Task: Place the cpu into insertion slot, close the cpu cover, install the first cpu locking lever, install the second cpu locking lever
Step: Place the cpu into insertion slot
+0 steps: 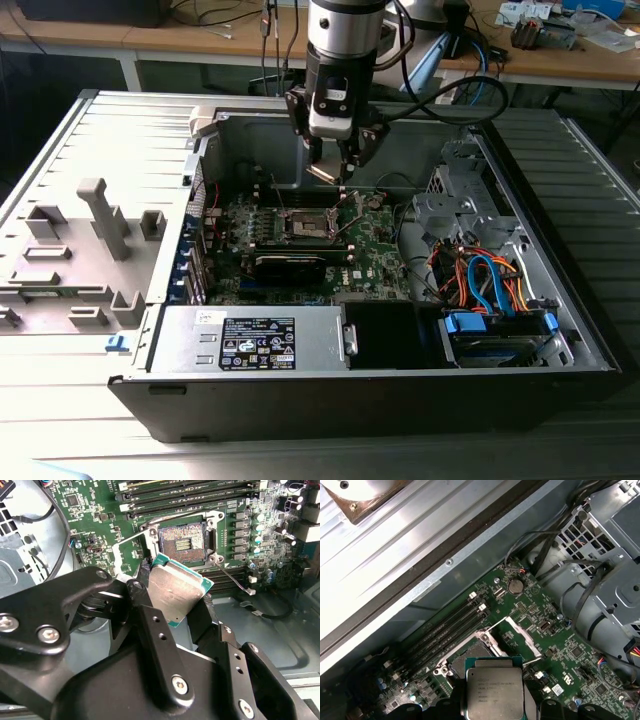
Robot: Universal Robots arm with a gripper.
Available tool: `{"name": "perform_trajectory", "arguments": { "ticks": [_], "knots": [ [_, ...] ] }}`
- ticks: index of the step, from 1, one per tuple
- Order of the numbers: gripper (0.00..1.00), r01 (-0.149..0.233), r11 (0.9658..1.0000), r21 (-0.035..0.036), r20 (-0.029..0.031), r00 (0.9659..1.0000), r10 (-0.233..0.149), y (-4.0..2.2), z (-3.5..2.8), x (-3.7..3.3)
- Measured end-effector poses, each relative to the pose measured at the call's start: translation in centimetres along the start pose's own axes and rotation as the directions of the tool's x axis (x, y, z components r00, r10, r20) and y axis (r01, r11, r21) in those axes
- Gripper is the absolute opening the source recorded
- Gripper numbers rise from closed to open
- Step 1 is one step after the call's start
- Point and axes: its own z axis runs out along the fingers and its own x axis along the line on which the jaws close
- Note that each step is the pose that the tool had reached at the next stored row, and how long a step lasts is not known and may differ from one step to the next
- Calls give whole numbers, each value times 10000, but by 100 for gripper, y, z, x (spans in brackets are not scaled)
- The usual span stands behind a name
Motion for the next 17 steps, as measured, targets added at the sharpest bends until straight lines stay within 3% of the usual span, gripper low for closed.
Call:
{"name": "perform_trajectory", "arguments": {
  "ticks": [17],
  "knots": [
    [55,-371,9993,-7,16,9993,371,0,4,0]
  ]
}}
